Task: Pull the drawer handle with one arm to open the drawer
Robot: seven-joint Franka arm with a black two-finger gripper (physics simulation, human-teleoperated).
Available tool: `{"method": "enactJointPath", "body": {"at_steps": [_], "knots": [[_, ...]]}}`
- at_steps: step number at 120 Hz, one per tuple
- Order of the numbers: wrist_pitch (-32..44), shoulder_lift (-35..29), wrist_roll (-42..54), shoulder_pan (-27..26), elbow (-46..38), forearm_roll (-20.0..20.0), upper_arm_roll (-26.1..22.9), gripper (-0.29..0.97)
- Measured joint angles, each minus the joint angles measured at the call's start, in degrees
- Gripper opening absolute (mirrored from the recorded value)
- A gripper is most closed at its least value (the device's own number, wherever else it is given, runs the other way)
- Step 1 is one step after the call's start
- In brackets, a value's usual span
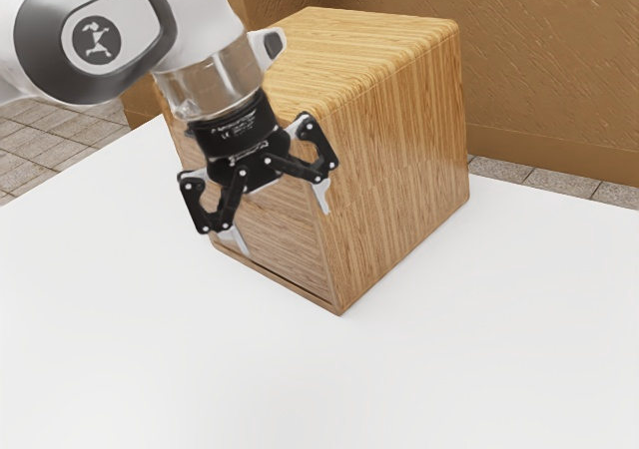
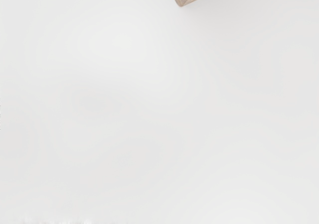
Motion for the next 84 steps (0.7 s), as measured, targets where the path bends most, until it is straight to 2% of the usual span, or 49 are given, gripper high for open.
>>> {"method": "enactJointPath", "body": {"at_steps": [35, 56, 61, 71, 77, 84], "knots": [[-1.0, -0.1, -10.5, 0.5, 0.6, -0.1, 0.4, 0.68], [-5.7, -0.6, -15.7, 4.0, 1.4, 6.0, 1.7, 0.68], [-6.8, -3.0, -16.8, 4.2, 0.5, 7.0, 1.7, 0.68], [-6.3, -10.8, -18.7, 10.5, -8.1, 8.2, 1.7, 0.68], [-4.2, -12.6, -19.3, 15.5, -12.3, 8.4, 1.6, 0.68], [-1.5, -13.6, -19.5, 18.6, -14.3, 8.7, 1.7, 0.68]]}}
